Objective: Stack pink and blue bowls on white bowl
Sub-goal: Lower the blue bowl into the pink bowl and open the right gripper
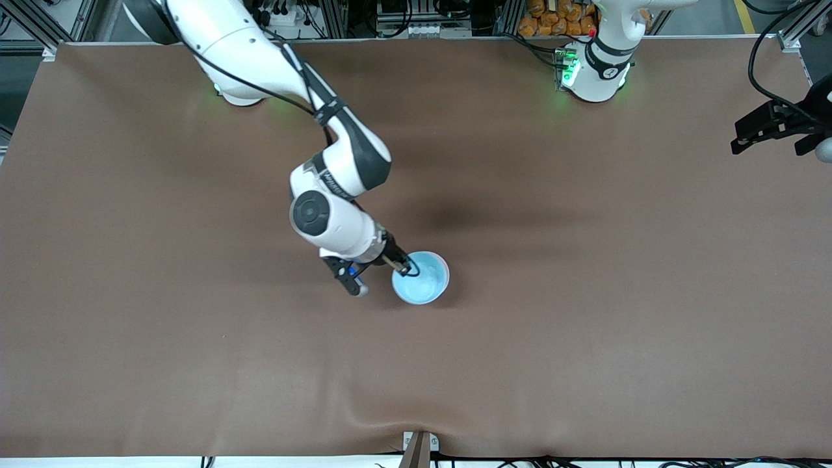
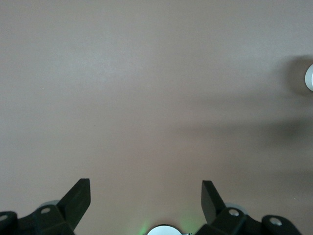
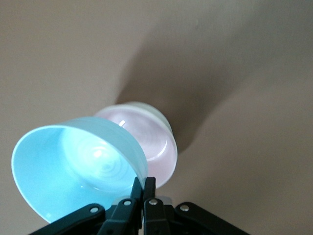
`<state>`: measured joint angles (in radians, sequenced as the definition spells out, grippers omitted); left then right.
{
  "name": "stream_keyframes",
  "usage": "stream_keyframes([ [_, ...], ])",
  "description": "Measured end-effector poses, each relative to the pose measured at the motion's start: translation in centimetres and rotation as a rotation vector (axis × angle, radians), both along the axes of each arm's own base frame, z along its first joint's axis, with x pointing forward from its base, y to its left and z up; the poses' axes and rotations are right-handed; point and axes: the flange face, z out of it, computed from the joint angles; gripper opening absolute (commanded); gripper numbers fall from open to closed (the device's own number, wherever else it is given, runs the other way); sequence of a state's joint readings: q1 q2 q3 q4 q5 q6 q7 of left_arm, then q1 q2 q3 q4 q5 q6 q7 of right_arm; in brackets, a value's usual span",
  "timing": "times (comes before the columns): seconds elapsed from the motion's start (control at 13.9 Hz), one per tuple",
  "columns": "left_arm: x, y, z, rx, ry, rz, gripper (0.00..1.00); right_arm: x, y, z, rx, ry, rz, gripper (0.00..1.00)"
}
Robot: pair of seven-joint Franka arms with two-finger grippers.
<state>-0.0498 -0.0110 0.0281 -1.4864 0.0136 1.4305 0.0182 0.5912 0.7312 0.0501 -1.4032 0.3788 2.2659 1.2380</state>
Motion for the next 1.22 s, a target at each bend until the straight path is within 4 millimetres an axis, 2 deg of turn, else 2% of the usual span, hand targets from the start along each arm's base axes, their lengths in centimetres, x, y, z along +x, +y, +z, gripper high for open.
stream_keyframes([
  [0.14,0.0,-0.1,0.0,0.0,0.0,0.012,1.0,-0.3,0.4,-0.1,-0.001,0.005,-0.006,0.0],
  [0.36,0.0,-0.7,0.0,0.001,0.0,0.035,1.0,0.6,-0.8,-0.5,0.009,0.022,-0.039,0.0],
  [0.65,0.0,-0.7,0.0,0.001,0.0,0.04,1.0,-0.1,-0.1,-2.2,-0.002,0.042,-0.028,0.0],
  [1.08,0.0,-0.6,0.0,0.001,0.0,0.042,1.0,-0.3,0.0,-3.5,-0.009,0.052,-0.027,0.0],
  [1.15,0.0,-0.5,0.0,0.001,0.0,0.044,1.0,-0.3,0.1,-3.6,-0.008,0.049,-0.028,0.28],
  [1.22,0.0,-0.4,0.0,0.001,0.0,0.046,1.0,-0.4,0.2,-3.7,-0.008,0.049,-0.027,0.8],
])
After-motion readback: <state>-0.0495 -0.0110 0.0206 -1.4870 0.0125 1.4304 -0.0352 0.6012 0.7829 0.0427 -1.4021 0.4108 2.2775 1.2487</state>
